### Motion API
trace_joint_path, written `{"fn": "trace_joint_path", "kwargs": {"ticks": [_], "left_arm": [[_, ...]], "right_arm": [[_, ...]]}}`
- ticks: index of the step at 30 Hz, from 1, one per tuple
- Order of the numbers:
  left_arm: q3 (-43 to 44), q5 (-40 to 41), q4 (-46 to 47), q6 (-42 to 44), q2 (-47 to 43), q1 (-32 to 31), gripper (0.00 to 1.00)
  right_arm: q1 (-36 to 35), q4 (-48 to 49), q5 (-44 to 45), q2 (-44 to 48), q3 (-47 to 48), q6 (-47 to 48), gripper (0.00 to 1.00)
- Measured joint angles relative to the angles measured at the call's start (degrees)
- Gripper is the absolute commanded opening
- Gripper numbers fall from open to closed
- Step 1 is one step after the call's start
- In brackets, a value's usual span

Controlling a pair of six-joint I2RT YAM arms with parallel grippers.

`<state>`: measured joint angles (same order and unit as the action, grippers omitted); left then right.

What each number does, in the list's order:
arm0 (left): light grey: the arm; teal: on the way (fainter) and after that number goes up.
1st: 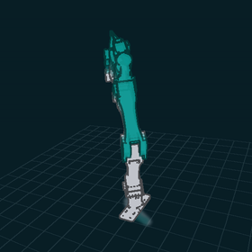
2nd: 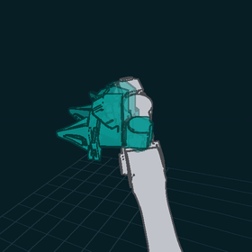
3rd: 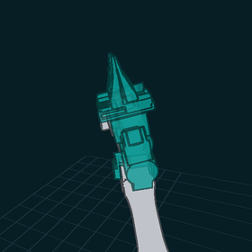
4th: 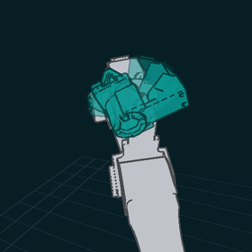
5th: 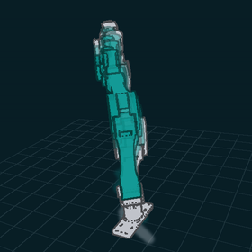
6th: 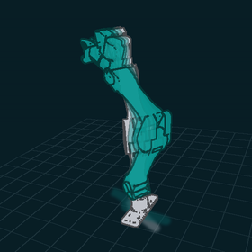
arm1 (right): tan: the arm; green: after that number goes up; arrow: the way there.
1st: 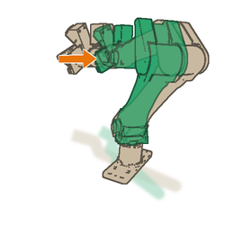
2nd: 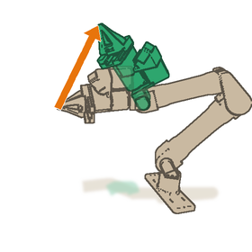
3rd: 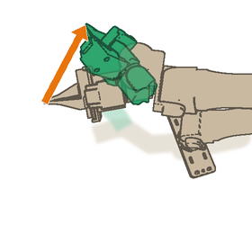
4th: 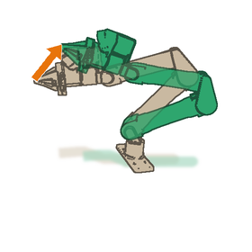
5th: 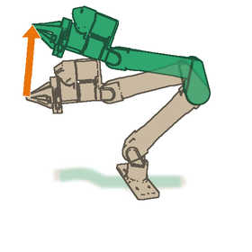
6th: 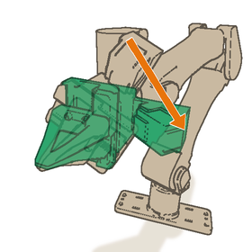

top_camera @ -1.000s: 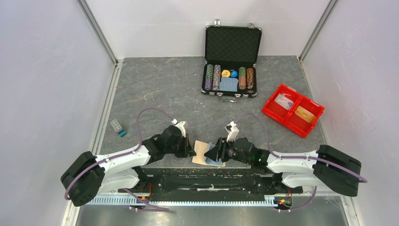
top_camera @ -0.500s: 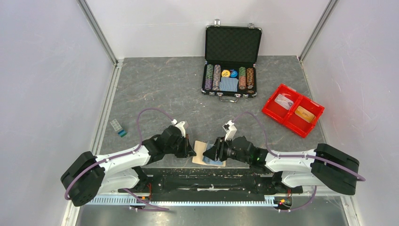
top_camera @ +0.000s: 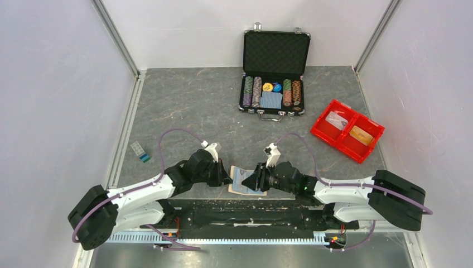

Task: Take the credit cards out of the card holder
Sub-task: Remove the credit card from the card holder.

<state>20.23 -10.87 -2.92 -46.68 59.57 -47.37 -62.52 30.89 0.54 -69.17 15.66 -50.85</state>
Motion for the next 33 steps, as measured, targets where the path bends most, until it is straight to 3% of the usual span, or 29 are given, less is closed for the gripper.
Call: {"fn": "trace_joint_path", "kwargs": {"ticks": [6,13,19,26,33], "left_arm": [[0.0,1.0,-0.5,-0.5,-3.0,0.0,0.44],[-0.8,1.7,-1.2,-0.7,-4.0,0.0,0.62],[-2.0,1.7,-0.4,-0.7,-3.2,0.0,0.61],[-2.6,1.2,2.1,-0.7,-0.2,0.0,0.42],[-1.0,2.3,-1.9,-0.7,-2.2,0.0,0.48]], "right_arm": [[0.0,-2.7,1.9,1.5,0.0,0.9,0.38],[0.0,-3.0,3.1,2.9,-0.2,1.8,0.37],[0.0,-3.0,3.4,2.9,-0.6,2.0,0.36],[0.0,-2.7,4.0,2.5,-0.6,1.8,0.36],[0.0,-1.7,3.8,1.2,-0.6,1.6,0.34]]}}
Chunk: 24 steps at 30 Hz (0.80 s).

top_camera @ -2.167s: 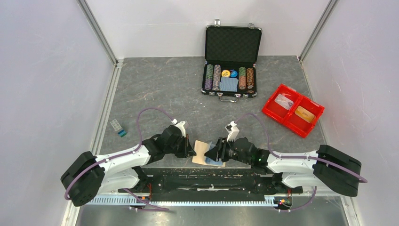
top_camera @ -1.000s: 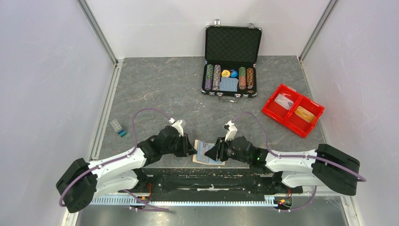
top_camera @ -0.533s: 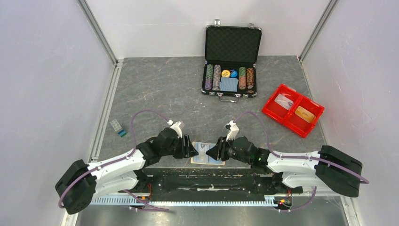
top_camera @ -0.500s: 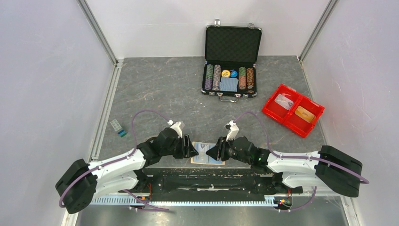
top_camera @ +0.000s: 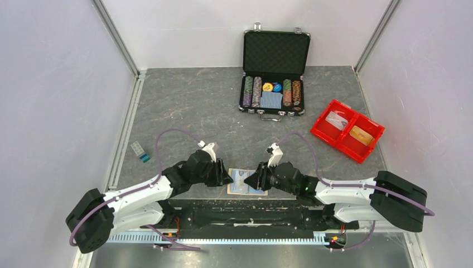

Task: Take the credit cards out of the card holder
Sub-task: Remove the credit card from the card holder.

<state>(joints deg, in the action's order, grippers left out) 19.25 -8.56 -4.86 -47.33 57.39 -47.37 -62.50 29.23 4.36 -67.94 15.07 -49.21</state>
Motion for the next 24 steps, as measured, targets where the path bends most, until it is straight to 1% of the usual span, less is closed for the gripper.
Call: {"fn": "trace_joint_path", "kwargs": {"ticks": [3,8,15,19,24], "left_arm": [[1.7,1.2,-2.0,0.0,-1.8,0.0,0.41],[1.9,0.7,-0.2,-0.1,-3.0,0.0,0.23],[1.7,-1.3,6.1,-0.3,3.0,0.0,0.04],[0.6,-2.6,9.1,-0.3,6.0,0.0,0.02],[-0.9,-2.5,9.7,-0.3,6.8,0.0,0.02]], "right_arm": [[0.2,0.2,0.0,-0.1,0.0,0.0,0.35],[0.9,0.7,0.0,-0.1,-1.0,0.0,0.35],[1.3,1.2,-0.1,-1.9,-1.4,-0.2,0.35],[1.6,2.2,-0.9,-3.5,-1.5,-0.3,0.34],[2.5,4.2,-2.1,-5.7,-2.0,-1.0,0.34]]}}
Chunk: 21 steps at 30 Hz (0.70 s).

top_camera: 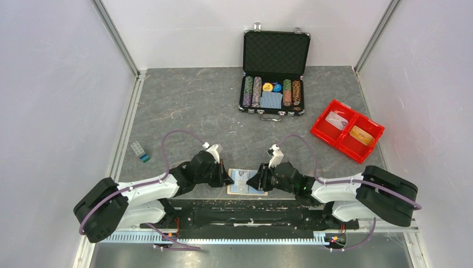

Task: Take the credit cards out of the card holder
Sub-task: Remove the credit card from the card holder.

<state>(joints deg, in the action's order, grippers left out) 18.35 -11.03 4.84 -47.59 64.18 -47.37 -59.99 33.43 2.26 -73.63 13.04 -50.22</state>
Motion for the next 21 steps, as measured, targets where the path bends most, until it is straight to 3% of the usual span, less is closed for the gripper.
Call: {"fn": "trace_joint_path", "kwargs": {"ticks": [21], "left_arm": [[-2.9,0.3,1.8,0.3,1.3,0.0,0.03]], "right_arm": [[0.7,-0.2,-2.0,-7.2,3.2,-2.7,0.35]]}}
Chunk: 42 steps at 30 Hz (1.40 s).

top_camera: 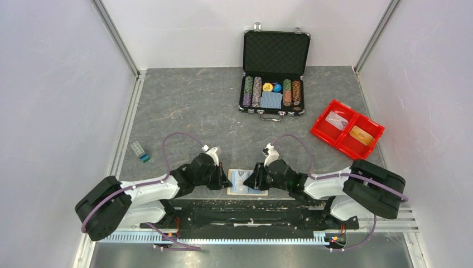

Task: Take the credit cards out of the card holder
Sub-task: Remove the credit card from the card holder.

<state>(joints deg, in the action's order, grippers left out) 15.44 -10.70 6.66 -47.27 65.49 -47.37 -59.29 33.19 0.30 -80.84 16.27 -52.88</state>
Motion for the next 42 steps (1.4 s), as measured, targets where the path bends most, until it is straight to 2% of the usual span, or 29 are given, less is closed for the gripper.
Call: {"fn": "trace_joint_path", "kwargs": {"ticks": [6,14,17,22,29,38,40,42], "left_arm": [[-0.2,0.0,0.8,0.0,0.3,0.0,0.03],[-0.7,-0.1,1.7,0.0,0.3,0.0,0.03],[-0.8,-0.1,2.1,0.0,0.3,0.0,0.02],[-0.9,-0.1,2.1,0.0,0.3,0.0,0.02],[-0.9,-0.1,2.1,0.0,0.3,0.0,0.02],[-0.9,0.1,2.0,0.0,0.1,0.0,0.02],[-0.9,0.3,1.6,0.0,-0.2,0.0,0.05],[-0.8,0.5,1.0,0.0,-0.7,0.0,0.16]], "right_arm": [[0.0,-0.8,0.0,-1.2,1.2,-0.7,0.33],[0.2,4.2,-1.0,-2.3,-0.6,-1.7,0.28],[0.4,6.9,-2.0,-2.6,-2.1,-2.1,0.21],[0.9,8.7,-2.9,-2.7,-3.1,-2.4,0.0],[1.7,11.2,-3.1,-2.1,-5.1,-2.7,0.0],[4.8,11.6,-3.6,4.2,-10.1,-2.5,0.0],[5.5,10.4,-3.6,6.5,-10.9,-2.3,0.0],[6.0,8.6,-3.4,9.6,-11.4,-1.7,0.0]]}}
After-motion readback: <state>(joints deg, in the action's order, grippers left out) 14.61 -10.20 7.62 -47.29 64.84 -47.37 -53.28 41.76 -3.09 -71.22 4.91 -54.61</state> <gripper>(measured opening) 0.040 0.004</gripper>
